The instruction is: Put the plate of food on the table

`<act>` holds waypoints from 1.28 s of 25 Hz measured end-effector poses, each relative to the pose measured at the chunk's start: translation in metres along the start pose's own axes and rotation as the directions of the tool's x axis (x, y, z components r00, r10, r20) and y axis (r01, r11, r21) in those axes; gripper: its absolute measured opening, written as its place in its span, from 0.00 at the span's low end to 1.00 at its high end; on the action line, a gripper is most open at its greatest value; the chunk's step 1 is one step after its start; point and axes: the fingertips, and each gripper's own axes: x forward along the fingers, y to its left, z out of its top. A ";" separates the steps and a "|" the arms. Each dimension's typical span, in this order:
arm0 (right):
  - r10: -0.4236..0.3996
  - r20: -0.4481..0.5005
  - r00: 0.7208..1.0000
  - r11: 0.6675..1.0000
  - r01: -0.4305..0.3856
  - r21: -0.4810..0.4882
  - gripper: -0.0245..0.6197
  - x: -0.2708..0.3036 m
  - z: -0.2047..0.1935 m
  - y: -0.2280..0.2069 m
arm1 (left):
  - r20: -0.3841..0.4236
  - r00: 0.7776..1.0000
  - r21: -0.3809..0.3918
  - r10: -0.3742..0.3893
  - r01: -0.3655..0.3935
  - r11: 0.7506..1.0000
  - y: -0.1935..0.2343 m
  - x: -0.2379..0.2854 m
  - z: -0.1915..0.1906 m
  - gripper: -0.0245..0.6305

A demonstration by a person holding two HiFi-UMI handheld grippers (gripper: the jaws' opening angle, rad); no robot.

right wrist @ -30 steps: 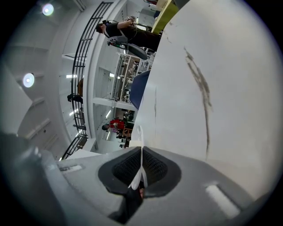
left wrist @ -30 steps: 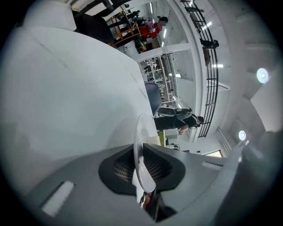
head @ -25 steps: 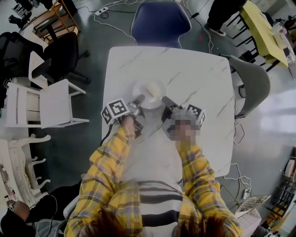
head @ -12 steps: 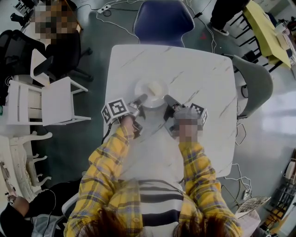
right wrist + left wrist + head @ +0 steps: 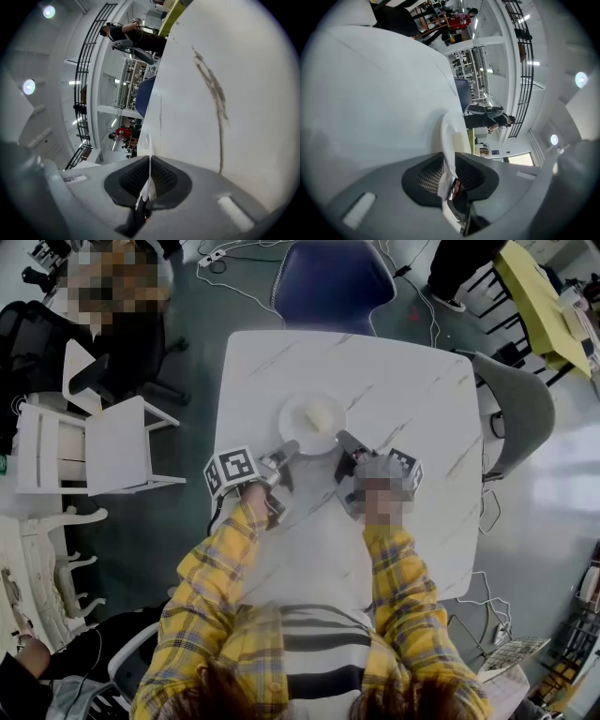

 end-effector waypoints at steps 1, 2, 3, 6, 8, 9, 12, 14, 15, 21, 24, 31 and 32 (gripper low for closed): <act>-0.001 0.007 1.000 1.000 0.001 -0.003 0.05 0.000 0.002 0.000 | -0.010 1.000 -0.002 0.000 0.000 1.000 0.001 -0.002 -0.004 0.15; -0.001 0.013 1.000 1.000 0.001 -0.006 0.05 -0.001 0.004 -0.001 | -0.022 1.000 -0.005 -0.001 0.001 1.000 0.002 -0.002 -0.009 0.14; -0.001 0.018 1.000 1.000 0.001 -0.009 0.05 -0.001 0.006 -0.001 | -0.033 0.999 -0.010 -0.003 0.003 1.000 0.002 -0.001 -0.013 0.13; -0.006 0.024 1.000 1.000 0.006 -0.016 0.05 -0.001 0.007 -0.001 | -0.045 0.999 -0.035 -0.014 0.013 0.999 0.002 0.005 -0.020 0.09; -0.010 0.031 0.999 1.000 0.010 -0.014 0.05 -0.001 0.007 -0.001 | -0.042 0.999 -0.042 -0.018 0.016 0.999 0.001 0.008 -0.019 0.09; -0.009 0.033 0.999 1.000 0.010 -0.013 0.05 -0.001 0.008 -0.001 | -0.041 0.999 -0.044 -0.019 0.017 0.999 0.000 0.009 -0.018 0.09; -0.008 0.026 1.000 1.000 0.009 -0.010 0.05 -0.001 0.008 -0.002 | -0.024 1.000 -0.061 -0.015 0.013 0.998 0.002 0.010 -0.014 0.08; -0.019 0.017 1.000 1.000 0.019 -0.003 0.04 -0.001 0.006 -0.004 | -0.008 1.000 -0.067 -0.009 0.008 0.998 0.003 0.010 -0.010 0.07; -0.028 0.015 1.000 1.000 0.028 0.000 0.04 -0.002 0.005 -0.005 | -0.004 1.000 -0.066 -0.007 0.007 0.998 0.003 0.011 -0.009 0.07; -0.043 -0.028 0.999 0.999 0.044 0.021 0.05 -0.006 0.001 -0.008 | 0.016 1.000 -0.054 0.003 -0.002 0.999 0.002 0.013 -0.003 0.06; -0.034 -0.068 0.997 0.999 0.036 0.023 0.08 -0.009 -0.002 -0.008 | 0.024 1.000 -0.033 0.011 -0.010 0.999 0.002 0.014 0.000 0.06; -0.183 -0.192 0.964 0.973 0.150 -0.173 0.14 -0.016 -0.012 -0.014 | 0.022 0.999 0.010 0.023 -0.023 1.000 0.000 0.017 0.001 0.05; -0.207 -0.201 0.958 0.965 0.165 -0.205 0.14 -0.017 -0.013 -0.015 | 0.020 1.000 0.015 0.024 -0.025 1.000 0.000 0.017 0.000 0.05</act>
